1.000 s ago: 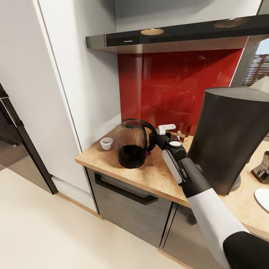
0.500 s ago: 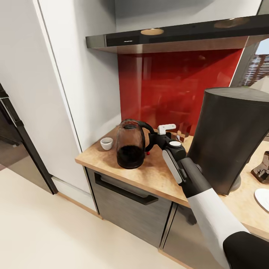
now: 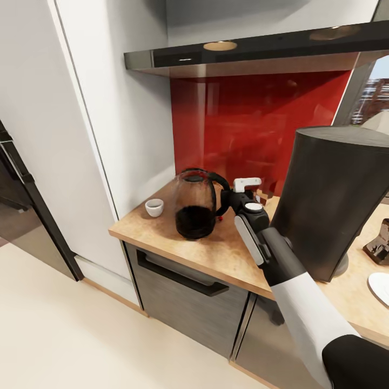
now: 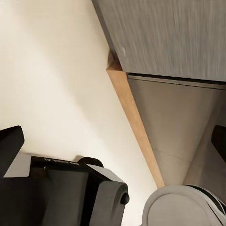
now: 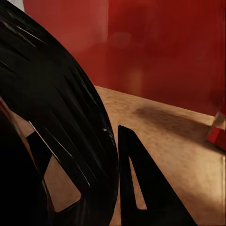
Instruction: Set up a coffee station on the kitchen countertop: keep the coffee maker on the countertop, move the bottle of coffee from the kitchen shelf to the counter next to the coffee maker, place a paper coffee filter on top of the coffee maker, put the saucer next to the coffee maker with the coffee cup on the saucer, and place the electric kettle next to the coffee maker.
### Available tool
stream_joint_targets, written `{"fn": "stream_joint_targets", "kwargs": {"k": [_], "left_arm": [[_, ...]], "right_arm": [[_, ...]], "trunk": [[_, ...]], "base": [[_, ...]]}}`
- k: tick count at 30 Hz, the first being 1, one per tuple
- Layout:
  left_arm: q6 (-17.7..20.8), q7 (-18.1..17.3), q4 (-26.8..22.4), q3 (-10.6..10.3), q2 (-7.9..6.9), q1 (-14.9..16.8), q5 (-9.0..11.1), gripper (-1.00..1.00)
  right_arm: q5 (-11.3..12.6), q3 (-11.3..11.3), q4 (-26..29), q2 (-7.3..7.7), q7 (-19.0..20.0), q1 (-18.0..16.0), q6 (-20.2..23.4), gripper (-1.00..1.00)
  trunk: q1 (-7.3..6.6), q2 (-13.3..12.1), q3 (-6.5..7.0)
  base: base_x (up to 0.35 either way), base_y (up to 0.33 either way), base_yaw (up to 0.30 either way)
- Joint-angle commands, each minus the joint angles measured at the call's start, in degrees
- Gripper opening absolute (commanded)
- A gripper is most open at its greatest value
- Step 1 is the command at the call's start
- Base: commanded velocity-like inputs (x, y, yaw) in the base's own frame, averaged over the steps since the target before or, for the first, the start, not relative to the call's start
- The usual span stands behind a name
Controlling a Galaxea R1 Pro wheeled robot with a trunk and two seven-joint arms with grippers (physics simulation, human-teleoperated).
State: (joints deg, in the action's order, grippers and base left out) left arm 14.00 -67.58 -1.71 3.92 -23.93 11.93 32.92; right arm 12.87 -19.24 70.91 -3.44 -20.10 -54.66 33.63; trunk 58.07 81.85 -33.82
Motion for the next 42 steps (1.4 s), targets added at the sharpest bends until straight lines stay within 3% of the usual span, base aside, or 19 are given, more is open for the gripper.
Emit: {"fn": "stream_joint_targets", "kwargs": {"k": [1,6,14,24,42], "left_arm": [[0.6,-0.2,0.0,0.4,0.00,0.0,-0.2,1.00],[0.6,-0.2,0.0,0.4,0.02,0.0,-0.2,1.00],[0.6,-0.2,0.0,0.4,0.04,0.0,-0.2,1.00],[0.6,-0.2,0.0,0.4,0.11,0.0,-0.2,1.00],[0.6,-0.2,0.0,0.4,0.13,0.0,-0.2,1.00]], "right_arm": [[0.6,-0.1,0.5,0.02,-0.9,-0.1,0.3,-1.00],[0.6,-0.1,1.5,-0.05,-1.5,-0.7,0.5,-1.00],[0.5,-0.1,1.7,-1.45,-1.8,-1.2,0.8,-1.00],[0.5,-0.1,1.7,-1.57,-1.9,-1.2,0.7,-1.00],[0.6,-0.1,1.7,-1.59,-2.0,-1.2,0.7,-1.00]], "trunk": [[0.00,0.0,-0.06],[0.00,0.0,-0.06],[0.00,0.0,-0.06],[0.00,0.0,-0.06],[0.00,0.0,-0.06]], "base": [[0.000,0.000,0.000],[0.000,0.000,0.000],[0.000,0.000,0.000],[0.000,0.126,-0.009],[0.034,0.065,-0.148]]}}
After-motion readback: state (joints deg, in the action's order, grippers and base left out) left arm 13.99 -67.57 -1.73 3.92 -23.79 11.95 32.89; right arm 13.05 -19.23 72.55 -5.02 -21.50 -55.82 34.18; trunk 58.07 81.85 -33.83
